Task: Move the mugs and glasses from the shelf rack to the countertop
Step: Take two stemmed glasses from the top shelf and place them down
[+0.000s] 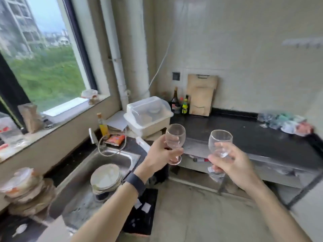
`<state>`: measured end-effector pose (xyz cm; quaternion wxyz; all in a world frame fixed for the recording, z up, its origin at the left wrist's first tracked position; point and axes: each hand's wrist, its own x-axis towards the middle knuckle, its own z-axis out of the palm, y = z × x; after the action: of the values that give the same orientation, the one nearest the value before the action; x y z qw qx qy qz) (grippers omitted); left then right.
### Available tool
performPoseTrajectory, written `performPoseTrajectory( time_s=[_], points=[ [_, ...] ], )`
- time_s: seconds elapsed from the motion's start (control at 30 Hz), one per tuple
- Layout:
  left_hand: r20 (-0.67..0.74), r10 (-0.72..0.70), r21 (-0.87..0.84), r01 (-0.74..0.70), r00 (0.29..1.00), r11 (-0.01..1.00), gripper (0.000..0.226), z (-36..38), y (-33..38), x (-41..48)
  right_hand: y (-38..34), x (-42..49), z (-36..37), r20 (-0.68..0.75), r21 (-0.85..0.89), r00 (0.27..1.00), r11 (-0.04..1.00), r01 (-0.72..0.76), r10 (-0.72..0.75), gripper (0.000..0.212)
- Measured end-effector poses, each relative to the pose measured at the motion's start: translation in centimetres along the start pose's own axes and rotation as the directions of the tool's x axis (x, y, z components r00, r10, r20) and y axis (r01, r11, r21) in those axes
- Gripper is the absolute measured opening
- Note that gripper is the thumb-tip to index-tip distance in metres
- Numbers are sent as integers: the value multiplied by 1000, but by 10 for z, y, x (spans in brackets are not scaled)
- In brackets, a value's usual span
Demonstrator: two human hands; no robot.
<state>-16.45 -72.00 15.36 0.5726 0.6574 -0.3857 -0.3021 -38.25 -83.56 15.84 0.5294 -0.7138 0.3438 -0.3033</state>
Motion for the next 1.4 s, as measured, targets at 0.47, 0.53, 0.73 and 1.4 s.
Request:
performPoseTrajectory(
  time_s=[0.47, 0.53, 0.73, 1.4],
  points=[
    [304, 31, 43, -46, 952, 998, 32, 216, 25, 165, 69, 60, -197, -355, -28, 928, 990, -136, 117, 41],
    [330, 27, 42, -43, 944, 998, 32, 235, 22, 193, 81, 82, -215, -380, -29, 916, 988, -150, 128, 43],
    [361, 23, 67, -51, 932, 996, 35, 280, 13, 286, 110, 164, -263, -420, -22, 892, 981, -191, 164, 46],
    [282, -155, 210, 96, 947, 973, 39, 459, -56, 548, 268, 424, -400, -304, -1, 900, 945, -327, 311, 47]
  ],
)
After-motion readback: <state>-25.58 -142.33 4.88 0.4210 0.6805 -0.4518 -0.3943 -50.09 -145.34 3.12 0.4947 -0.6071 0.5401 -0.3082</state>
